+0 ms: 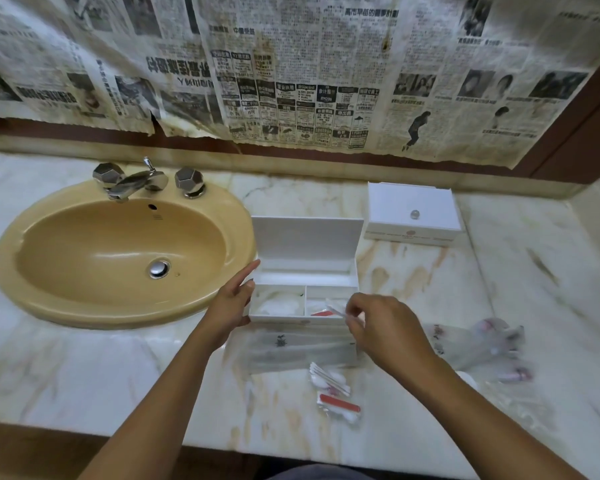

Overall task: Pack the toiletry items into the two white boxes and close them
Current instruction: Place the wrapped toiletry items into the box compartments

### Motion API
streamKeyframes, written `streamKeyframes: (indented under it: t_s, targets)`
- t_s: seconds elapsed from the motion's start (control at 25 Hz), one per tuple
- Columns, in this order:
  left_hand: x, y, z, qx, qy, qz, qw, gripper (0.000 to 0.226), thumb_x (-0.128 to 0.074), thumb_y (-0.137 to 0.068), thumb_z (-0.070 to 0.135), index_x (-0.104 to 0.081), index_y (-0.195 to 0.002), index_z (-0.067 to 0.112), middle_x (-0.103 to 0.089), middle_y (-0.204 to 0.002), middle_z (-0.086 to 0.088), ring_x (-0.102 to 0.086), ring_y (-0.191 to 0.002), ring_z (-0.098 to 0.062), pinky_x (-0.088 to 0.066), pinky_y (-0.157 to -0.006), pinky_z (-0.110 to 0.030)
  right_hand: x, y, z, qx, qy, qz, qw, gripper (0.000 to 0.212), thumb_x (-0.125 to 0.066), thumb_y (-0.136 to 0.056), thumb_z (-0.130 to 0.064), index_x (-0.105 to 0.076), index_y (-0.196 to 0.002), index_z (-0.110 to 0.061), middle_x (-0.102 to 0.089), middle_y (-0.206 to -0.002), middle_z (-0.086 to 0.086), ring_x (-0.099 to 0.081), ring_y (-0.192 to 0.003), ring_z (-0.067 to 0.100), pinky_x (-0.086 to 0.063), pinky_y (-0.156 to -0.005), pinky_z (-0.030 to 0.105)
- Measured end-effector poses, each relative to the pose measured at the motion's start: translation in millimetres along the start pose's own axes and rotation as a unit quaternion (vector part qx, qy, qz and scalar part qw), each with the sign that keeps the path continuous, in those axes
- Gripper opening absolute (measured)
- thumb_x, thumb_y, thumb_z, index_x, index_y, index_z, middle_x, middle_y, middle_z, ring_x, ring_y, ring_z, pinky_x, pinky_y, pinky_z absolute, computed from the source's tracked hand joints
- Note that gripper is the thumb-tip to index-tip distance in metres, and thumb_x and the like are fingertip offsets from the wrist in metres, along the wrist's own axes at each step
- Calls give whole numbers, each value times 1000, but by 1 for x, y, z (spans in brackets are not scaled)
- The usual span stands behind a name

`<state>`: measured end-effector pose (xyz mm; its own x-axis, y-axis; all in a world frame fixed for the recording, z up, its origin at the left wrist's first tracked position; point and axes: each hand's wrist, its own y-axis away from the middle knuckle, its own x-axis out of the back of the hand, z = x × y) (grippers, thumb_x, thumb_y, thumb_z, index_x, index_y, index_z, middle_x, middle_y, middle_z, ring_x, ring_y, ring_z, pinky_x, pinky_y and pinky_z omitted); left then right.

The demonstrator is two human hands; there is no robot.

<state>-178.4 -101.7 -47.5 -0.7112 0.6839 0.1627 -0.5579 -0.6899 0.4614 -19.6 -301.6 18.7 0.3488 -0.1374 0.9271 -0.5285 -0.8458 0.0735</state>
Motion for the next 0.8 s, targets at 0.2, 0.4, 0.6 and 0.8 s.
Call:
streamKeyframes:
  t_s: [0.2,0.4,0.6,0.8]
  targets:
    - [1,-2,0,-5,2,-2,1000,38,-41,-108,29,-52,-134,54,-28,-87,-7,-38,-79,-16,-44,-90,-37,-15,-54,-8,27,111,-75,991,12,-56,-82,-3,-66,-84,-9,-57,-85,3,-53,-71,21,-47,-62,29]
    - [2,-2,1,3,-7,-13,1000,39,-41,-108,30,-53,-136,54,-41,-124,-33,-42,-116,-45,-47,-86,-35,-33,-72,-10,55,160,-143,975,36,-67,-86,-26,-43,-65,-9,-32,-60,1,-44,-65,24,-36,-61,28]
    - [2,-2,1,-4,-5,-17,1000,40,-40,-109,29,-52,-138,52,-38,-140,-32,-39,-133,-42,-46,-80,-30,-42,-74,-7,7,122,-141,982,33,-67,-86,-18,-43,-63,-10,-39,-61,2,-45,-62,23,-35,-57,27]
    - [2,0,2,0,-7,-22,1000,39,-40,-109,27,-53,-137,51,-41,-133,-33,-32,-132,-47,-44,-87,-35,-41,-63,-12,-2,19,-158,987,43,-43,-95,-43,-61,-77,-8,-60,-80,6,-56,-74,23,-46,-66,32]
